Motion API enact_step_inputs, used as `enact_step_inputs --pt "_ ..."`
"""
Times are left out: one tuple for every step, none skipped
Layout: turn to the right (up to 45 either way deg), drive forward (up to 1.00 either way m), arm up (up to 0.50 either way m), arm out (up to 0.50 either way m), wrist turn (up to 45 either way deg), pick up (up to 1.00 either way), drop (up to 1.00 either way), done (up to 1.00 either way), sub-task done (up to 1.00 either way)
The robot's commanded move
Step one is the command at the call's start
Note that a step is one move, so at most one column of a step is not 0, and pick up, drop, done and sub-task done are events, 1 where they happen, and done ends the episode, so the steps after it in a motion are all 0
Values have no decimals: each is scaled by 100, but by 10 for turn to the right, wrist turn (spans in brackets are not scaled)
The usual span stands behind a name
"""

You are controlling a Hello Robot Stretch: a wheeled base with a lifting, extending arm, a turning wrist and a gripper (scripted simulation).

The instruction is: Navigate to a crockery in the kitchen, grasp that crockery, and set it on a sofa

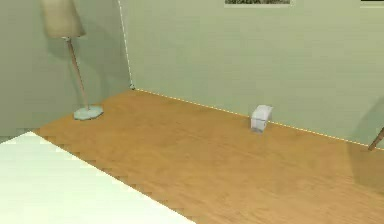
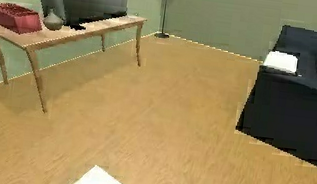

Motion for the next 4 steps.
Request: enact_step_inputs --pt "-450 0 0 0 0 0 0 0 0" --pt "-450 0 0 0 0 0 0 0 0" --pt "-450 0 0 0 0 0 0 0 0" --pt "-150 0 0 0 0 0 0 0 0"
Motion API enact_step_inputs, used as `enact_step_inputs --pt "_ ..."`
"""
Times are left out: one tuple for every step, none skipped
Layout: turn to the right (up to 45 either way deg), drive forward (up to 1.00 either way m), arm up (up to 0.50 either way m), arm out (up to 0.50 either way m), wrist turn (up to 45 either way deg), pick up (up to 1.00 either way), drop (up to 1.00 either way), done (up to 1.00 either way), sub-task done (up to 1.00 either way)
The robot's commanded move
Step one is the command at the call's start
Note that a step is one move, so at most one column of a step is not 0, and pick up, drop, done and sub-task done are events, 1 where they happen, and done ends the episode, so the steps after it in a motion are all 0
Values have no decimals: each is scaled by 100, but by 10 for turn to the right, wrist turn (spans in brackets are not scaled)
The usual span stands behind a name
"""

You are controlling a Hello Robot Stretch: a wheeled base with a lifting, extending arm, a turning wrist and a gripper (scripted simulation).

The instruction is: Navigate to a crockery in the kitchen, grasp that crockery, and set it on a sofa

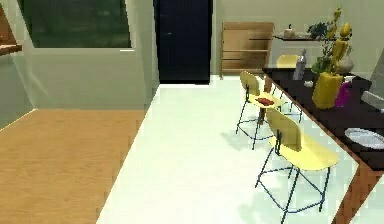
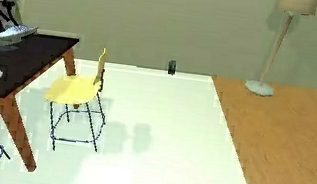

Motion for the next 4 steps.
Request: enact_step_inputs --pt "0 100 0 0 0 0 0 0 0" --pt "0 100 0 0 0 0 0 0 0" --pt "0 55 0 0 0 0 0 0 0" --pt "450 0 0 0 0 0 0 0 0"
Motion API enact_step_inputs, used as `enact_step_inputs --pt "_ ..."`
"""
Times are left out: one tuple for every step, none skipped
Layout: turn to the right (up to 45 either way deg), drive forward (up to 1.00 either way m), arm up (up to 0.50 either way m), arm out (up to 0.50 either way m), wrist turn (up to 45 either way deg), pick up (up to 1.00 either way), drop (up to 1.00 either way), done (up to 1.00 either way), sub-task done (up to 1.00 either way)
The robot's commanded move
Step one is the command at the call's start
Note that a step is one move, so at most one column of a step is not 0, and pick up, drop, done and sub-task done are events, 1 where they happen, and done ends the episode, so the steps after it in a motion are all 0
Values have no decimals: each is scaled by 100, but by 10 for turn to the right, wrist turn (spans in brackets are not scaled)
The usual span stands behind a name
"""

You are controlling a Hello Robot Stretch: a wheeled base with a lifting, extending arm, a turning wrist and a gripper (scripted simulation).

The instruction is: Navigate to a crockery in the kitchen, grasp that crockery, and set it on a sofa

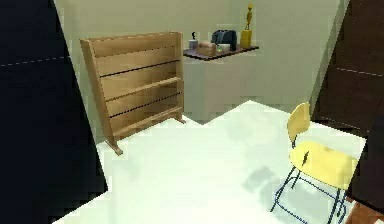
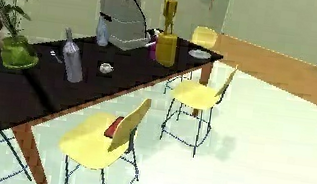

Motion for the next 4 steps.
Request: enact_step_inputs --pt "0 100 0 0 0 0 0 0 0" --pt "30 0 0 0 0 0 0 0 0" --pt "0 50 0 0 0 0 0 0 0" --pt "420 0 0 0 0 0 0 0 0"
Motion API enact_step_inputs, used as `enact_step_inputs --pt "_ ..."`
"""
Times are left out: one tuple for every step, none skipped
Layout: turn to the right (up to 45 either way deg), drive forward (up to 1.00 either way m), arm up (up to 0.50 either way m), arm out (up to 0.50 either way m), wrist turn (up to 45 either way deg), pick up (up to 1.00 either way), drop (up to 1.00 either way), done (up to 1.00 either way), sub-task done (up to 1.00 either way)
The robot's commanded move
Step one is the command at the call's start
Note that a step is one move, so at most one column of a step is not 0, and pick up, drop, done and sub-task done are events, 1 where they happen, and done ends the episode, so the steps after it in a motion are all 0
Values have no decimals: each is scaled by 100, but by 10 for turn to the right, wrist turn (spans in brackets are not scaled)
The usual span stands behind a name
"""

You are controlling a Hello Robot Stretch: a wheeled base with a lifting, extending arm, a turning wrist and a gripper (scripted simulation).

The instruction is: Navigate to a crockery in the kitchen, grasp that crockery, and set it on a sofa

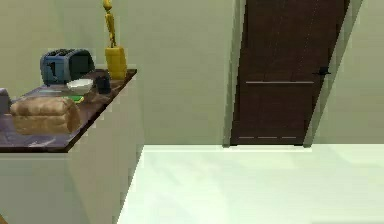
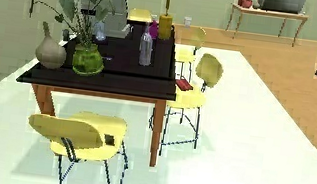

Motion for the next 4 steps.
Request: enact_step_inputs --pt "0 45 0 0 0 0 0 0 0" --pt "-450 0 0 0 0 0 0 0 0" --pt "-450 0 0 0 0 0 0 0 0" --pt "-360 0 0 0 0 0 0 0 0"
